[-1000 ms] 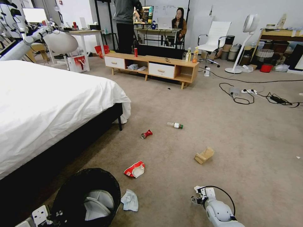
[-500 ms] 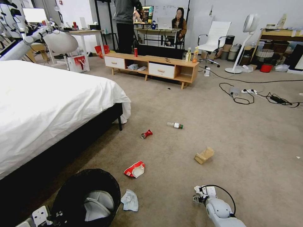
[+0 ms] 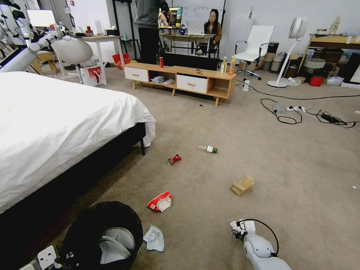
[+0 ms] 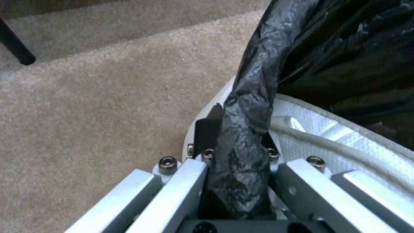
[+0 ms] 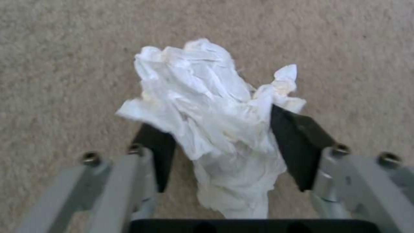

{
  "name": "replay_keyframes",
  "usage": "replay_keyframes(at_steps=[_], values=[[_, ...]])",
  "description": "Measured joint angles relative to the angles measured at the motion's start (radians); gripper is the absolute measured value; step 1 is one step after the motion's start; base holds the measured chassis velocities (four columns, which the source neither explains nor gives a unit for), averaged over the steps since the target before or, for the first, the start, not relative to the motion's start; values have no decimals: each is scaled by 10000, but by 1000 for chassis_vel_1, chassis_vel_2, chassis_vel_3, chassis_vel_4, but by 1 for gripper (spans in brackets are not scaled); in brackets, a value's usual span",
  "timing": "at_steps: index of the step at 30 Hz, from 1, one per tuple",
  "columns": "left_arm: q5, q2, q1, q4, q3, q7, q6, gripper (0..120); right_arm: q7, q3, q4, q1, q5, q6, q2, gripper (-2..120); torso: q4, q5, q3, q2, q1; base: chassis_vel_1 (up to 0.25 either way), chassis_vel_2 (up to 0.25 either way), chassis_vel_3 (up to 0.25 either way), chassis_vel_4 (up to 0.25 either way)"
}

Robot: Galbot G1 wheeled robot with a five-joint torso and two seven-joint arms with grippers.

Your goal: Pick up the trash bin and place the garbage on the floor into it.

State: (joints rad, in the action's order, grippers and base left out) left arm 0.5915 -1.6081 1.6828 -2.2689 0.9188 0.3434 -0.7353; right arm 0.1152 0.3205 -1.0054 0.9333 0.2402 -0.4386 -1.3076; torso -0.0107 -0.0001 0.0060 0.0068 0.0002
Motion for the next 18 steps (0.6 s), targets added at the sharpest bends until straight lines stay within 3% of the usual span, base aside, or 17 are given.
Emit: replay_keyframes(at_steps=[1,3,7,9,13,14,18], values=[[0,0,0,0,0,0,0,2,0,0,0,0,0,0,0,53,0,0,0,0,0,0,0,0,0],[9,0,14,0,34,-15,1,2,-3,-60,239,-118,-97,161,-93,38,0,-1,0,0,0,0,0,0,0],[27,0,13,10,58,-27,12,2,-10,-106,465,-225,-203,302,-195,30,0,-4,-2,3,0,0,0,0,0],[36,0,2,46,65,-31,16,2,-20,-133,653,-294,-337,428,-304,17,-2,-6,-3,3,-1,0,0,0,0],[36,0,-19,98,64,-35,20,2,-26,-145,698,-285,-384,490,-331,8,3,0,-2,3,-1,0,0,0,0],[29,0,-34,128,60,-36,23,2,-20,-145,638,-221,-404,501,-317,1,7,4,-1,2,0,0,0,0,0],[15,0,-62,162,33,-35,23,2,-12,-145,511,-110,-405,500,-265,0,5,3,0,3,0,0,0,0,0]])
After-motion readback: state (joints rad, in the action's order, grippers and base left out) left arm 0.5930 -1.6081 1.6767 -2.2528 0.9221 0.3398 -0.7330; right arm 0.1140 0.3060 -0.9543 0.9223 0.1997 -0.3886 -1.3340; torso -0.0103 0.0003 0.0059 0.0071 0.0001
